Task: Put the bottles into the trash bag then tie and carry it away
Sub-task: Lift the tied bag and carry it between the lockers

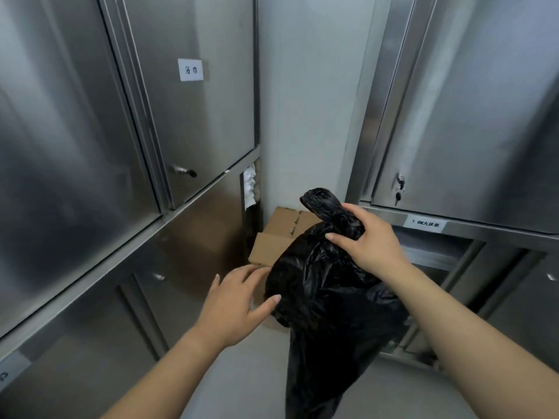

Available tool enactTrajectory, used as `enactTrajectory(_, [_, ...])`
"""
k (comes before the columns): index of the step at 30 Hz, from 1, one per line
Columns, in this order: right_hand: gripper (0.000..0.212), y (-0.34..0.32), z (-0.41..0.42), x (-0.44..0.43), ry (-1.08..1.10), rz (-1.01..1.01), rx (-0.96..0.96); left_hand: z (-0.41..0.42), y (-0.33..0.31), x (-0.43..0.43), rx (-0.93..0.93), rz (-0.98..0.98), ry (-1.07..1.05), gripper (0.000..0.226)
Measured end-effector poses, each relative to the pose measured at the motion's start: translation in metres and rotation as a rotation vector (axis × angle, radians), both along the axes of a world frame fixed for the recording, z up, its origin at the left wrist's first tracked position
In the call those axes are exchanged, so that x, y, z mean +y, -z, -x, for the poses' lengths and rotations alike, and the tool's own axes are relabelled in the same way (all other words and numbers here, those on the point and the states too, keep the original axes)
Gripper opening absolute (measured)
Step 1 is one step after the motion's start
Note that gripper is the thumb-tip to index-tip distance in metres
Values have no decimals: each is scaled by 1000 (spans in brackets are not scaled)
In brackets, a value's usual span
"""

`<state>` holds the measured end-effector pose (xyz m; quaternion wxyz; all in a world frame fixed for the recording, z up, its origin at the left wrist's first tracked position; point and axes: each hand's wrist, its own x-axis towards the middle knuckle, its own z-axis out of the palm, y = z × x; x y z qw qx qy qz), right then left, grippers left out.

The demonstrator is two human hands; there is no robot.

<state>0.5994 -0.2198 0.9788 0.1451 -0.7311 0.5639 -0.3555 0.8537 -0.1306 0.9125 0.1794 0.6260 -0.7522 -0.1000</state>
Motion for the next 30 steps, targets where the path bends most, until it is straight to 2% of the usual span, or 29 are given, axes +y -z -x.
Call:
enactTrajectory(7, [65,-25,-23,-59,6,45,-60,-9,10,-58,131,3,58,60])
enactTrajectory(14, [60,-49,-38,-132,-51,119,-128,1,27,-124,380,-23,28,69])
enactTrajectory(16, [60,-56,-37,-154,-66,122,-134,10,25,-147,518,-58,17,59])
enactTrajectory(18, [60,-60,-33,-175,-81,117,-131,18,23,-169,671,-105,-4,38])
enactTrajectory(20, [63,-62,-29,-194,-87,127,-134,26,25,-189,716,-69,-17,19])
enactTrajectory(21, [64,-62,-27,-203,-88,129,-132,28,28,-198,719,-42,-27,22])
enactTrajectory(23, [64,-63,-22,-222,-98,133,-117,28,33,-212,767,-11,-64,23])
enactTrajectory(25, [63,-64,-17,-241,-107,147,-78,24,34,-226,874,3,-123,15])
enactTrajectory(30, [60,-70,-9,-283,-91,240,15,12,3,-270,1165,151,-380,14])
